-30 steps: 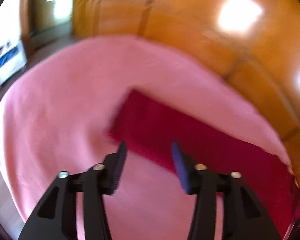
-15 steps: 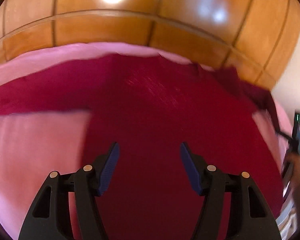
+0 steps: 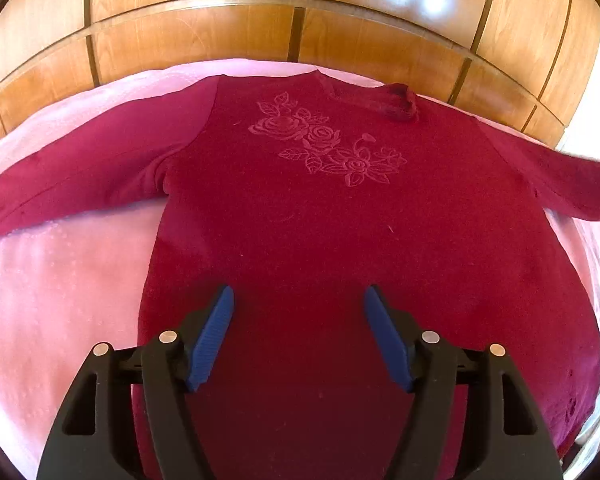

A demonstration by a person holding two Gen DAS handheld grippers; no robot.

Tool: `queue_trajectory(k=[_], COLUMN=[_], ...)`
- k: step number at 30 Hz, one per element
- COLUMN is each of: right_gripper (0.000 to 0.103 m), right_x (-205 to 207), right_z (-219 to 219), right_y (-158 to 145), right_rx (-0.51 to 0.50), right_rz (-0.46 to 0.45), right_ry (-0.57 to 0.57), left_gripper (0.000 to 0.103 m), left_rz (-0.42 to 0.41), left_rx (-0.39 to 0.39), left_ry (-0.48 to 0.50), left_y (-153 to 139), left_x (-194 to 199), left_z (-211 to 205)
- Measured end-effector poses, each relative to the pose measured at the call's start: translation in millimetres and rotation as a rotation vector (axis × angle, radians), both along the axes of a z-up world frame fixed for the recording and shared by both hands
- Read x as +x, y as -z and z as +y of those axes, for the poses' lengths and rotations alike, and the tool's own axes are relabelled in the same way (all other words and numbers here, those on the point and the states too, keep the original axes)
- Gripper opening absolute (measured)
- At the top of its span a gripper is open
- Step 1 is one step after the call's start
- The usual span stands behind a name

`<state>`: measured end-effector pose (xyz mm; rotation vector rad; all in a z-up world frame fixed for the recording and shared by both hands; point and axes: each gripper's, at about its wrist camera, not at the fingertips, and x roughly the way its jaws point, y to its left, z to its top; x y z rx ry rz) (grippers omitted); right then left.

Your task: Fold small clothes

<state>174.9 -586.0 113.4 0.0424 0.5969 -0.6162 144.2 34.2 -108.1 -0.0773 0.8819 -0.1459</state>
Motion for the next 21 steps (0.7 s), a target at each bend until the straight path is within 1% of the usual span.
queue_trajectory(k=[2, 3, 5, 7, 8, 9, 10, 11, 12, 13, 15, 16, 17, 18, 19, 21], right_gripper=[0.007, 0.007, 0.007, 0.009, 0.017, 0.043, 0.056, 0.065, 0.064, 0.064, 0.066, 0.067, 0.067, 0.066, 0.065, 0.065], right_x=[33, 47, 73, 92, 96, 94, 82, 73, 59, 54, 38, 31, 31, 32, 38, 53], right_z=[-31, -38, -57, -73, -77, -85, -91, -90, -89, -86, -81, -78, -73, -69, -64, -58], right_y=[16, 26, 55, 83, 93, 101, 105, 106, 109, 112, 123, 135, 146, 155, 165, 174], right_rx=[0.031, 0.039, 0.080, 0.108, 0.128, 0.170, 0.212, 0.244, 0.320, 0.388, 0.576, 0.689, 0.766, 0.819, 0.848, 0.822], right_rz=[0.064, 0.099, 0.171, 0.223, 0.231, 0.221, 0.190, 0.158, 0.108, 0.077, -0.002, -0.037, -0.046, -0.042, -0.027, -0.014], right_ry=[0.052, 0.073, 0.104, 0.133, 0.148, 0.162, 0.175, 0.181, 0.172, 0.155, 0.110, 0.085, 0.059, 0.035, 0.025, 0.033], left_gripper=[0.071, 0.071, 0.073, 0.074, 0.074, 0.075, 0.075, 0.076, 0.076, 0.077, 0.078, 0.078, 0.078, 0.078, 0.078, 0.078], left_rz=[0.001, 0.000, -0.001, 0.002, 0.002, 0.002, 0.002, 0.001, -0.001, -0.003, -0.008, -0.011, -0.013, -0.014, -0.015, -0.013], left_rx=[0.004, 0.012, 0.022, 0.026, 0.029, 0.030, 0.030, 0.029, 0.027, 0.023, 0.017, 0.016, 0.017, 0.020, 0.022, 0.020], left_ry=[-0.001, 0.000, -0.003, -0.008, -0.010, -0.011, -0.011, -0.011, -0.011, -0.012, -0.015, -0.018, -0.020, -0.020, -0.020, -0.021], left_y=[1, 1, 1, 1, 1, 1, 2, 2, 2, 3, 4, 4, 4, 4, 4, 4], left_x=[1, 1, 1, 3, 3, 3, 3, 3, 3, 3, 3, 3, 2, 2, 2, 2], left_z=[-1, -2, -4, -6, -6, -7, -7, -7, -7, -6, -6, -6, -6, -7, -7, -6])
